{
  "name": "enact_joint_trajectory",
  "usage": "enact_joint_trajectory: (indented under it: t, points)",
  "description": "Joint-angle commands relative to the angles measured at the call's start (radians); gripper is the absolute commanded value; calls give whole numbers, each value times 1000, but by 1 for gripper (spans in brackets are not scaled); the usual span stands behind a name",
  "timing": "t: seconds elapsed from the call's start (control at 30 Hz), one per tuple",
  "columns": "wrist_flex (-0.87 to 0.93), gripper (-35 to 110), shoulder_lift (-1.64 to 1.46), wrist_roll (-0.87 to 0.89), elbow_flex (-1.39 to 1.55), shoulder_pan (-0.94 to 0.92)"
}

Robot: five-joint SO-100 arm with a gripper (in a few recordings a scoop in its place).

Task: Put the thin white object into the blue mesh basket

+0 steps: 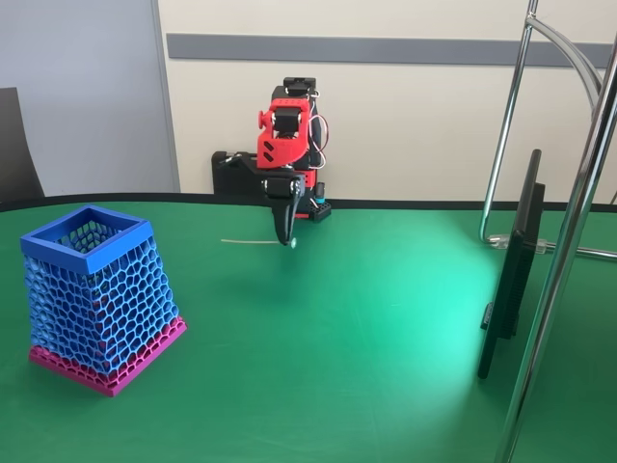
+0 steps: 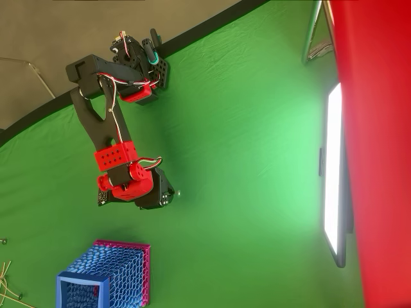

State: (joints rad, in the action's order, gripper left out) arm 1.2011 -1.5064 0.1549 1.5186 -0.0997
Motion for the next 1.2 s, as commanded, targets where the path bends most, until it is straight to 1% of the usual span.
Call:
enact_joint_trajectory:
  t: [0.0, 0.4, 0.63, 0.7, 0.83, 0.93, 1.07, 1.17]
  points:
    - [5, 1, -6, -14, -84, -21]
    - [2, 1, 15, -72, -331, -106]
    - [-57, 1, 0, -135, -508, -155]
    - [-101, 1, -5, -160, -541, -169]
    - [-245, 1, -2, -193, -580, -204]
    - [-362, 1, 18, -186, -609, -232]
    - [-500, 1, 74, -132, -638, -261]
    - [-555, 1, 140, -57, -681, -278]
